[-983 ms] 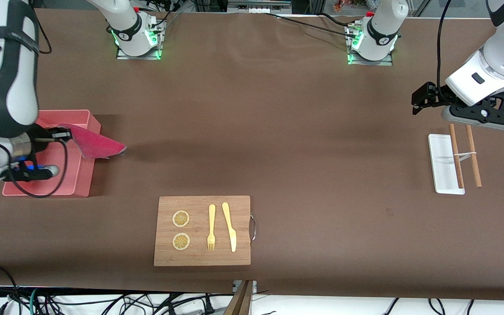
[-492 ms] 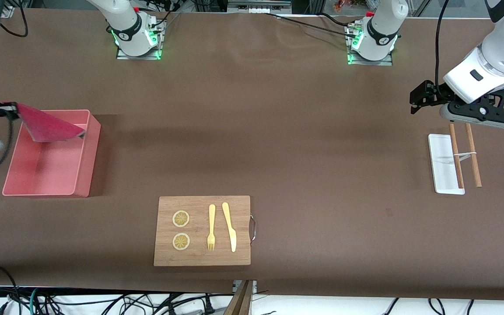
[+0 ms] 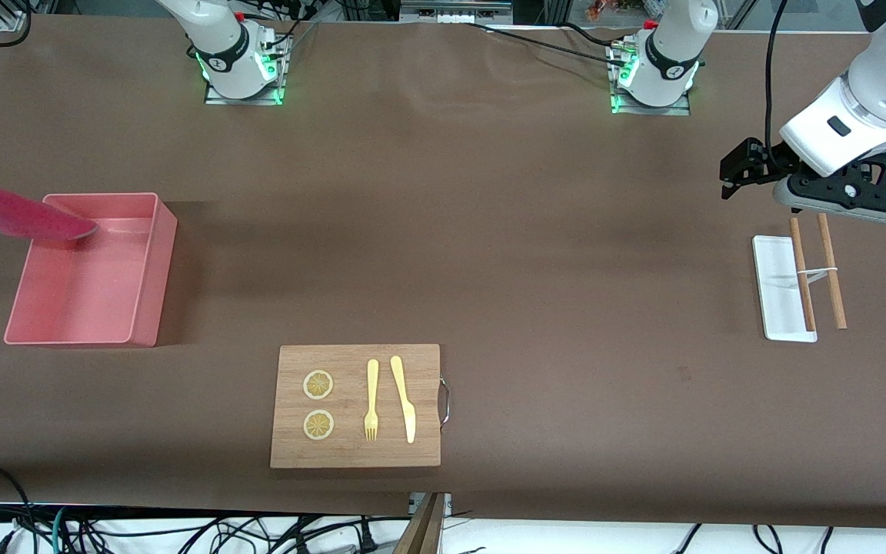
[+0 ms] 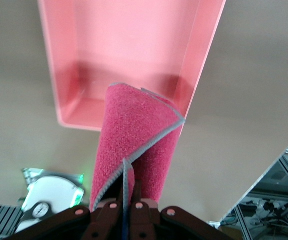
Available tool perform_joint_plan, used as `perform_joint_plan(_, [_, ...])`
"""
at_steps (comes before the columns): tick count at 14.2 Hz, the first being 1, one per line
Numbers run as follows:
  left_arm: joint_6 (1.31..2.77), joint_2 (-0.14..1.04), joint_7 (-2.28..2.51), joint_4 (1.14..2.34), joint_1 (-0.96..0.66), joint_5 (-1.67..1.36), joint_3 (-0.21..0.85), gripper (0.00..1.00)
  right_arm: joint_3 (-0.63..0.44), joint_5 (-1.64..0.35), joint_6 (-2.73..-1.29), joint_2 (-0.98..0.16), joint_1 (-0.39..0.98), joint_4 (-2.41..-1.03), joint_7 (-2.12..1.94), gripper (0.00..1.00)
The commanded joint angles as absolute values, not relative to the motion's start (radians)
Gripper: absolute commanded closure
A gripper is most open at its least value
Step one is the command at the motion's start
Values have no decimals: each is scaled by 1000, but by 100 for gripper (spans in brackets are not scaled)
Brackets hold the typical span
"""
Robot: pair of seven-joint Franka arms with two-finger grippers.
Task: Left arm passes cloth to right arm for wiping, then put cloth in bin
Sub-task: 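Lower the cloth into the pink bin and open the right gripper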
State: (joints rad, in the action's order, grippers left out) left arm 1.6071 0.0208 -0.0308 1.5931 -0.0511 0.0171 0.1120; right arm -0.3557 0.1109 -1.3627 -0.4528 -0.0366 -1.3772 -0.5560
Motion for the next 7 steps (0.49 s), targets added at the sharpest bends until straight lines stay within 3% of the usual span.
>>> perform_joint_plan(1, [1591,34,-38,1556,-43,12,120,0,-342,95,-1520,-394,-41,-1584,-551,100])
perform_joint_plan(7, [1586,35,-37,1555,-41,5,120,0,-342,19,-1771,-422,-46,-1770,-522,100])
